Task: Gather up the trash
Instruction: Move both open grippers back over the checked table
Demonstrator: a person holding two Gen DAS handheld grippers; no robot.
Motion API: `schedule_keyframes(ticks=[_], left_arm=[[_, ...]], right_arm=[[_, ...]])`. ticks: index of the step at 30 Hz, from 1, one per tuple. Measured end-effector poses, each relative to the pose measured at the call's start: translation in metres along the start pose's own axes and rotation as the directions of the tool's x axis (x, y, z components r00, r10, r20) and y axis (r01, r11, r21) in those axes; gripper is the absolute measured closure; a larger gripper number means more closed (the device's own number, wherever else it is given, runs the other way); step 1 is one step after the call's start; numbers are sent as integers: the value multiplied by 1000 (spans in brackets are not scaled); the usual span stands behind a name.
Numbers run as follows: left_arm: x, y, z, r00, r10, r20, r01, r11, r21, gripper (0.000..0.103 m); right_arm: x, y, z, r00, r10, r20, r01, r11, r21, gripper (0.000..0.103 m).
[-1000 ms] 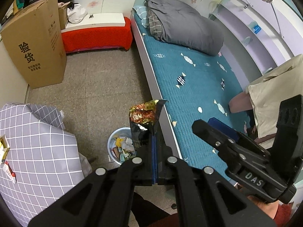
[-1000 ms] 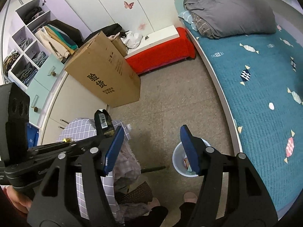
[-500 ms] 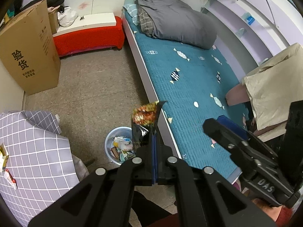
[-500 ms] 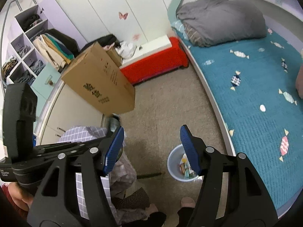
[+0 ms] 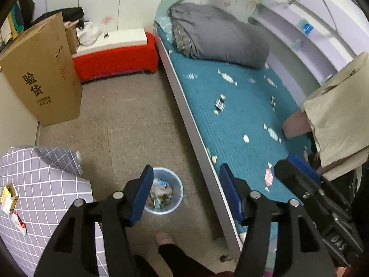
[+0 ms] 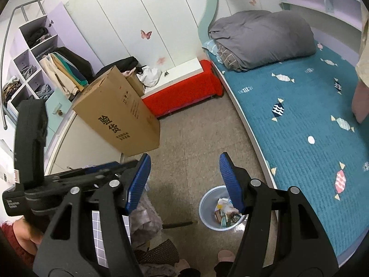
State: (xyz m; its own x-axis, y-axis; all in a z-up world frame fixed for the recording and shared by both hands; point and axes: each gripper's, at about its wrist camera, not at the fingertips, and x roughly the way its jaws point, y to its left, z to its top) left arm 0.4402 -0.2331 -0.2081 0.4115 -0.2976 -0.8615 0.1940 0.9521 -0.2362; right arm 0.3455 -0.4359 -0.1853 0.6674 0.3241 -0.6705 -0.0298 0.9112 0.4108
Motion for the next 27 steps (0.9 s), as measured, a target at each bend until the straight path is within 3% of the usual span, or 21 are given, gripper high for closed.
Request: schedule_keyframes(ticks=[16,24,27], left_arm=[[-15,27,-19,999,49,-4,-49,996,-69,37],[-36,66,-39,995,98,29,-90,976,-197,36],[-50,91,-51,991,128,43,-111,955,-275,35]], right_arm=[[16,24,-9,997,52,-64,-55,997,-48,41],[36,62,-15,985,114,-129,-132,982,-138,40],[47,84,-19,975,149,-163,-178,967,-182,40]])
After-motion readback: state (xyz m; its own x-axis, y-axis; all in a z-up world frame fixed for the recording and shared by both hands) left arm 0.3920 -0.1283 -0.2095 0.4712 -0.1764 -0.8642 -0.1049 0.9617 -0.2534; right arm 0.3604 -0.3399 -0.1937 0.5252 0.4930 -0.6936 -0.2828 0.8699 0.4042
